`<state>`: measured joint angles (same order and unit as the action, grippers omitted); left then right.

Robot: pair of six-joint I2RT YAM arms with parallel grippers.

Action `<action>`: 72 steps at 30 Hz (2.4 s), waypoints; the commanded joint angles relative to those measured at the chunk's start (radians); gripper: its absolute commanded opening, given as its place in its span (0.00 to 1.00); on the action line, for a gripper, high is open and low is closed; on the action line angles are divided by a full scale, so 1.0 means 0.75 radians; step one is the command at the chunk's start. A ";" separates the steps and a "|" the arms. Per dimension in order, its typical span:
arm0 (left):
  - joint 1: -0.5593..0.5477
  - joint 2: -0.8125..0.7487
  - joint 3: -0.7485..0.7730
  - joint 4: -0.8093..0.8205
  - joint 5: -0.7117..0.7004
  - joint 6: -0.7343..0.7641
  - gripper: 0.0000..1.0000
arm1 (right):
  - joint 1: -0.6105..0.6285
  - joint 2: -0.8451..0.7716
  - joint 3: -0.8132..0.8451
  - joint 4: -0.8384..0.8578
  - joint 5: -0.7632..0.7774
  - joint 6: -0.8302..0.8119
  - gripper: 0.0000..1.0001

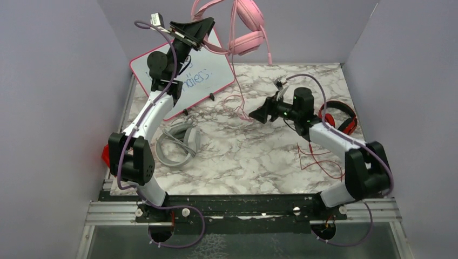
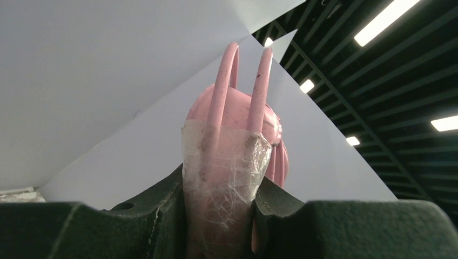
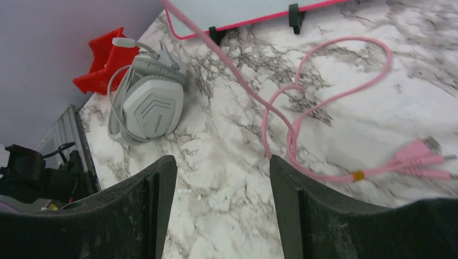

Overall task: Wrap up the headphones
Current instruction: Wrap the headphones cable around the headphones.

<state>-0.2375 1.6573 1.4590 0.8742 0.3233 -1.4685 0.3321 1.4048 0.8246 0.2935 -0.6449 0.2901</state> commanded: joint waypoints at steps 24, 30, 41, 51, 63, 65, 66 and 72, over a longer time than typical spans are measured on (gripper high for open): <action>0.002 -0.096 0.234 0.095 0.066 -0.214 0.00 | 0.044 0.891 0.411 1.249 -0.344 0.590 0.30; 0.000 -0.118 0.187 0.125 0.088 -0.307 0.00 | 0.044 0.984 0.542 1.211 -0.253 0.628 0.00; -0.041 -0.230 0.035 0.200 0.353 -0.408 0.00 | -0.139 1.004 0.864 0.962 -0.193 0.655 0.00; -0.078 -0.318 -0.316 0.145 0.544 -0.248 0.00 | -0.323 0.859 0.997 0.799 -0.329 0.682 0.00; -0.092 -0.153 -0.077 0.117 0.563 -0.248 0.00 | -0.308 0.690 0.700 0.293 -0.392 0.237 0.53; -0.091 -0.129 -0.012 0.112 0.556 -0.248 0.00 | -0.262 0.703 0.728 0.003 -0.272 0.151 0.97; -0.091 -0.120 0.014 0.108 0.553 -0.244 0.00 | -0.227 0.705 0.730 -0.123 -0.229 0.107 0.99; -0.090 -0.059 0.142 0.086 0.530 -0.252 0.00 | -0.145 0.620 0.401 0.168 -0.363 -0.011 1.00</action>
<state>-0.3035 1.5929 1.4742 0.8967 0.7635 -1.6299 0.2043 1.9190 1.2850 0.3328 -0.8738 0.3573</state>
